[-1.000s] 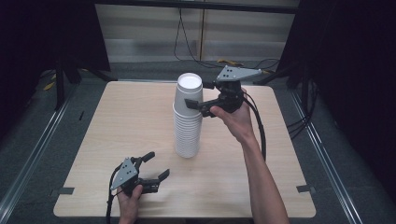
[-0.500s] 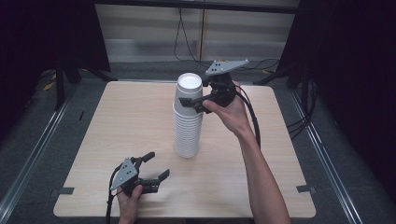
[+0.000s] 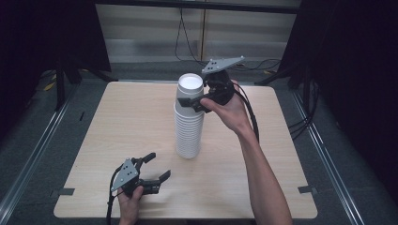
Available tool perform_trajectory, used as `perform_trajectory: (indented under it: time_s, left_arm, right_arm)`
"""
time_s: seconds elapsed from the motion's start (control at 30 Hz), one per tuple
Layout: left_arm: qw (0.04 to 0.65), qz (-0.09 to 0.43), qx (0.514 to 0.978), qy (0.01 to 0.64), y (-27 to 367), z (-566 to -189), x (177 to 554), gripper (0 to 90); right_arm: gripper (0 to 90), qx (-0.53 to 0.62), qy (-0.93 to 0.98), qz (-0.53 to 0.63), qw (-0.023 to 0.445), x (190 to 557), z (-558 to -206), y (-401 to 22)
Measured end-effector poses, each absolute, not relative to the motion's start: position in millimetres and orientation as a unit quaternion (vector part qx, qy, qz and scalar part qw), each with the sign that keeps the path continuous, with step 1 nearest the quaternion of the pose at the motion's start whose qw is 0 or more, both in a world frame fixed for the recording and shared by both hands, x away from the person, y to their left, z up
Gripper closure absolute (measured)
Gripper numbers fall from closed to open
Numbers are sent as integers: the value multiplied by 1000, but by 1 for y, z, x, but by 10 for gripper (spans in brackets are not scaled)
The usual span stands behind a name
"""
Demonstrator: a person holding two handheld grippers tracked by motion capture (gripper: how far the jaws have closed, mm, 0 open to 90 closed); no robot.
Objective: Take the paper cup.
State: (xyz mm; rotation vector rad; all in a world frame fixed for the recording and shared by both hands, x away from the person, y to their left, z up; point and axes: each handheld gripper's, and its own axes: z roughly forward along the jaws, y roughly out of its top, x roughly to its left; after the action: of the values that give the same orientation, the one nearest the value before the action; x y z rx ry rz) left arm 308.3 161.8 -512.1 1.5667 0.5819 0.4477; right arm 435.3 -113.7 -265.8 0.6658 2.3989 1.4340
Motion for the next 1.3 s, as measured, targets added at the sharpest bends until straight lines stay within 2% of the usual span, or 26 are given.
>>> perform_trajectory:
  time_s: [0.4,1.3]
  left_arm:
    - [648,197,690,255,162,-512,308,157]
    - [650,196,688,256,162,-512,308,157]
  right_arm:
    - [188,230,842,469,136,436,-259,-110]
    - [203,231,795,545,138,429,-241,-122]
